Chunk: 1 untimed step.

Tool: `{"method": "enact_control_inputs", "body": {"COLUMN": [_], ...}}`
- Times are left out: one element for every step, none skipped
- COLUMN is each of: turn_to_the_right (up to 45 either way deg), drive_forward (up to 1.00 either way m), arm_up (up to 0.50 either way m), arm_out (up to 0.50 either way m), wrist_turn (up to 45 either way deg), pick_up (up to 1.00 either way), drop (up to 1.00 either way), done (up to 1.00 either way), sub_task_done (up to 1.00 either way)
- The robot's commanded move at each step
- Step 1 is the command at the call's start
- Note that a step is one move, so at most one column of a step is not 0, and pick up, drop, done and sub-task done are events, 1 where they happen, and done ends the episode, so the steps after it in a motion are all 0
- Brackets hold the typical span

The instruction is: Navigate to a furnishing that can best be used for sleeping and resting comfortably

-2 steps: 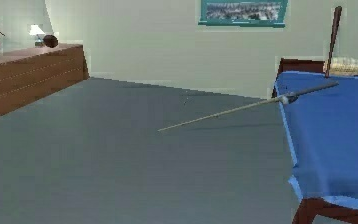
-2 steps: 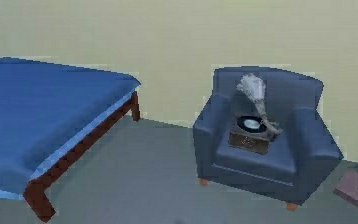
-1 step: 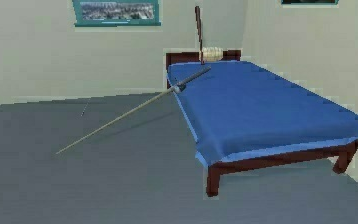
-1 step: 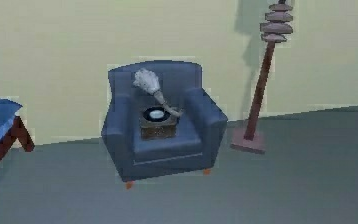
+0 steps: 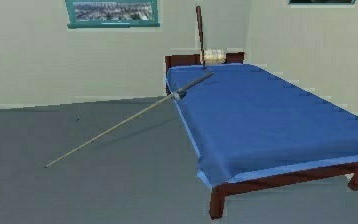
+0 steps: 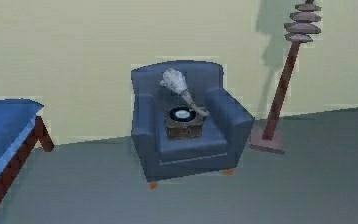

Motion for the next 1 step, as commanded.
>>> {"method": "enact_control_inputs", "body": {"turn_to_the_right": [27.0], "drive_forward": [0.0], "arm_up": [0.0], "arm_out": [0.0], "wrist_turn": [0.0], "pick_up": [0.0], "drop": [0.0], "done": [0.0], "sub_task_done": [0.0]}}
